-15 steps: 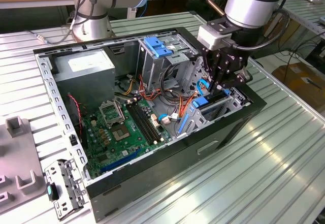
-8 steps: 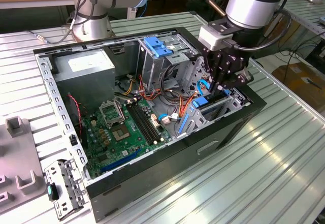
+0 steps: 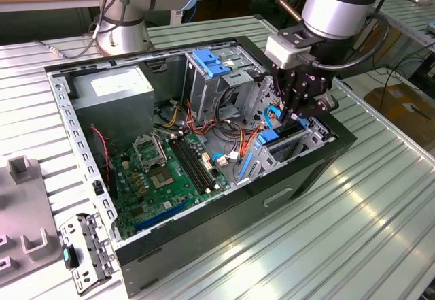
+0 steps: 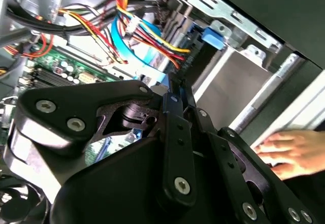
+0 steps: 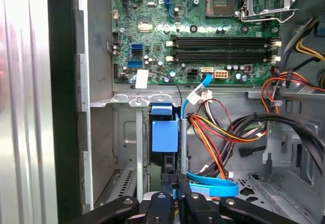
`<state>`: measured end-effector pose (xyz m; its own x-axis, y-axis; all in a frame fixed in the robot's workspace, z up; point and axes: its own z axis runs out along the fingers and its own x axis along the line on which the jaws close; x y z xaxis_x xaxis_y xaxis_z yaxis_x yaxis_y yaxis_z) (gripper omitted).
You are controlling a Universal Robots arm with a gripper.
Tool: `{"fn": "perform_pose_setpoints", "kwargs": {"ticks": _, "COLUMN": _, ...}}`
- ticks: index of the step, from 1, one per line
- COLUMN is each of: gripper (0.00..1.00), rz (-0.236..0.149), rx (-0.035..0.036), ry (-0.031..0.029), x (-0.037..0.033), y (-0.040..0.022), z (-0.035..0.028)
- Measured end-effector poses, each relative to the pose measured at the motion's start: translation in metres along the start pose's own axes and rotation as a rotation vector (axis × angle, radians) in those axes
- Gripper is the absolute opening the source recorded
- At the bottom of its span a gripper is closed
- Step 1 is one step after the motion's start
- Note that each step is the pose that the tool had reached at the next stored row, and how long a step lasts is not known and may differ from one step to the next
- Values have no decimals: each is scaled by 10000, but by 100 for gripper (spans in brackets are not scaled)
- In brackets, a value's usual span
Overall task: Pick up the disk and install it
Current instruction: 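Insert the second disk wire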
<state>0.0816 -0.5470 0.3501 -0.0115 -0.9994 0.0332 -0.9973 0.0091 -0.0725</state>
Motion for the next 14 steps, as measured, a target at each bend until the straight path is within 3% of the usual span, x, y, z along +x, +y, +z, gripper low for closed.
{"fn": "perform_pose_setpoints", "kwargs": {"ticks": 2, "gripper": 16, "rz": 13, "rx": -2, "ry": -187, "x": 5, "y": 0, "z": 1}}
{"fn": "perform_pose_setpoints", "kwargs": {"ticks": 3, "gripper": 16, "rz": 14, "rx": -1, "ry": -204, "x": 10, "y": 0, "z": 3}}
{"fn": "perform_pose_setpoints", "kwargs": {"ticks": 14, "gripper": 16, "rz": 14, "rx": -3, "ry": -202, "x": 28, "y": 2, "z": 34}}
